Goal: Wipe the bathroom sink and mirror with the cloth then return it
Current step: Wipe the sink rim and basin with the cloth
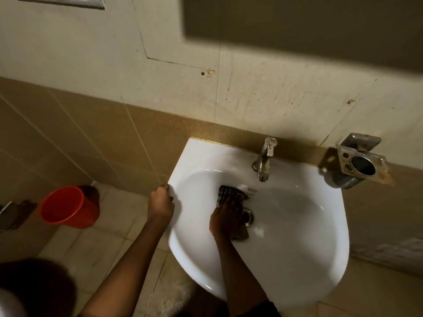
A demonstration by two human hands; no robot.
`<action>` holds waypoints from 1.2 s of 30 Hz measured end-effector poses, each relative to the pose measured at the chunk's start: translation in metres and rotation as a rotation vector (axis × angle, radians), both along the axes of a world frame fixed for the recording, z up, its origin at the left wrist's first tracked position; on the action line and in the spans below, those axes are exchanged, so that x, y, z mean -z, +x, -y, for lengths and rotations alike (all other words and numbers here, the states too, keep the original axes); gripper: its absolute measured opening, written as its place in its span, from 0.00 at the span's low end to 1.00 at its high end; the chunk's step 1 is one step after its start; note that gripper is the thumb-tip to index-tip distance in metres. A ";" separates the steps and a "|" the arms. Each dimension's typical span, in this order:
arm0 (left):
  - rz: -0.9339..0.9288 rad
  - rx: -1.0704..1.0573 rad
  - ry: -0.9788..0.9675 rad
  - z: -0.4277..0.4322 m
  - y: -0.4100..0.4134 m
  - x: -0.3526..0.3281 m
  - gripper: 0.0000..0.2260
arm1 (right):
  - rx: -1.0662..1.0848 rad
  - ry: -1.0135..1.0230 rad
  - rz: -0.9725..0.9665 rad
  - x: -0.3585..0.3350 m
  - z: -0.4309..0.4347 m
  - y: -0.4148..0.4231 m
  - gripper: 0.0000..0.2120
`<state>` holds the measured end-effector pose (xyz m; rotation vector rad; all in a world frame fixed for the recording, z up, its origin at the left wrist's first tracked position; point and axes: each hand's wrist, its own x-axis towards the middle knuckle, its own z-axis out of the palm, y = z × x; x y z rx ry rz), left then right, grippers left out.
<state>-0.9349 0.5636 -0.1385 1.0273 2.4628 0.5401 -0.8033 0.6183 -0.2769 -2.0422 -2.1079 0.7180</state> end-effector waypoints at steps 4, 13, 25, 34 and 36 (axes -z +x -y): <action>-0.046 0.046 -0.051 -0.004 0.000 0.000 0.11 | -0.055 -0.065 -0.013 0.011 0.003 0.008 0.27; -0.074 -0.009 -0.100 -0.020 0.001 -0.001 0.11 | -0.924 -0.193 0.180 -0.021 0.061 0.099 0.30; -0.092 0.016 -0.115 -0.018 0.001 0.000 0.12 | -0.610 -0.157 0.512 -0.039 -0.005 0.193 0.30; -0.078 0.013 -0.120 -0.022 -0.001 -0.002 0.13 | -1.077 -0.271 0.152 -0.059 0.048 0.132 0.24; -0.076 0.014 -0.123 -0.021 -0.002 -0.003 0.13 | -1.043 -0.203 0.321 -0.053 0.023 0.171 0.24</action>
